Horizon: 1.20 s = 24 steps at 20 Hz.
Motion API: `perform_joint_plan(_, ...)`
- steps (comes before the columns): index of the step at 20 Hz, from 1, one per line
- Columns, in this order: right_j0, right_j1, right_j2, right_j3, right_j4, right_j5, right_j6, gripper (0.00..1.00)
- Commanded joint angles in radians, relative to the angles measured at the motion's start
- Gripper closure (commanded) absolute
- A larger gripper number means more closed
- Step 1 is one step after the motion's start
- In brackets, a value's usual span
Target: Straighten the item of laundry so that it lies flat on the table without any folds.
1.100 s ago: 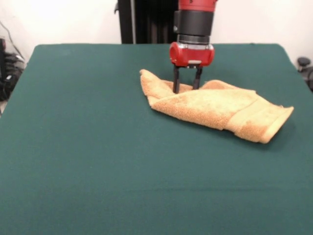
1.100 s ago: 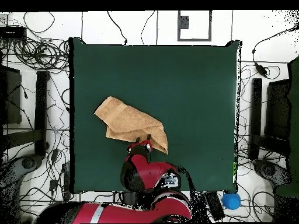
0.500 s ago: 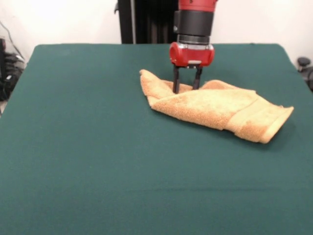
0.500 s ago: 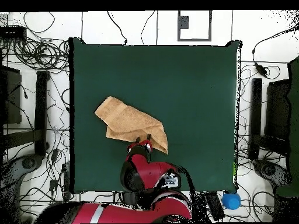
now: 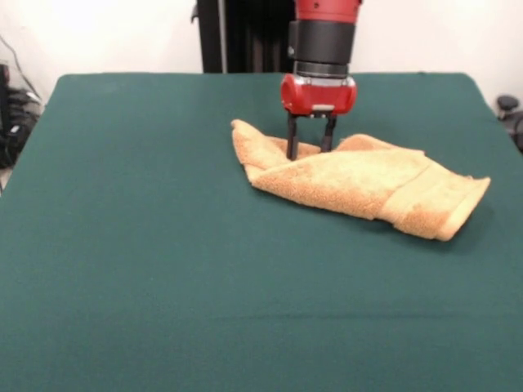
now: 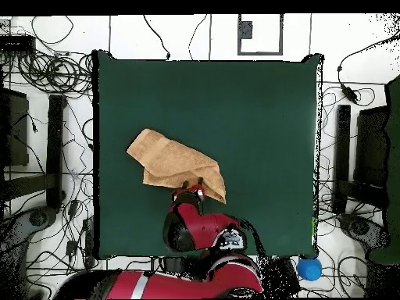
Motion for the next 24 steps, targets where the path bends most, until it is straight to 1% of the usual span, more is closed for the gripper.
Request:
perform_joint_plan(1, -0.023, 0.008, 0.164, -0.252, 0.03, 0.081, 0.124, 0.0)
perform_joint_plan(7, -0.008, 0.031, 0.142, -0.268, 0.043, 0.029, 0.137, 0.0)
perform_joint_plan(9, -0.013, 0.039, 0.148, -0.272, 0.039, 0.027, 0.145, 0.0)
perform_joint_plan(11, -0.011, 0.039, 0.146, -0.265, 0.053, 0.038, 0.161, 0.0)
perform_joint_plan(14, -0.027, 0.033, 0.168, -0.246, 0.083, 0.109, 0.192, 0.0)
perform_joint_plan(17, -0.043, 0.022, 0.195, -0.209, 0.135, 0.199, 0.228, 0.0)
perform_joint_plan(19, -0.043, 0.015, 0.2, -0.192, 0.158, 0.23, 0.234, 0.0)
perform_joint_plan(24, -0.054, 0.013, 0.219, -0.173, 0.176, 0.251, 0.227, 0.0)
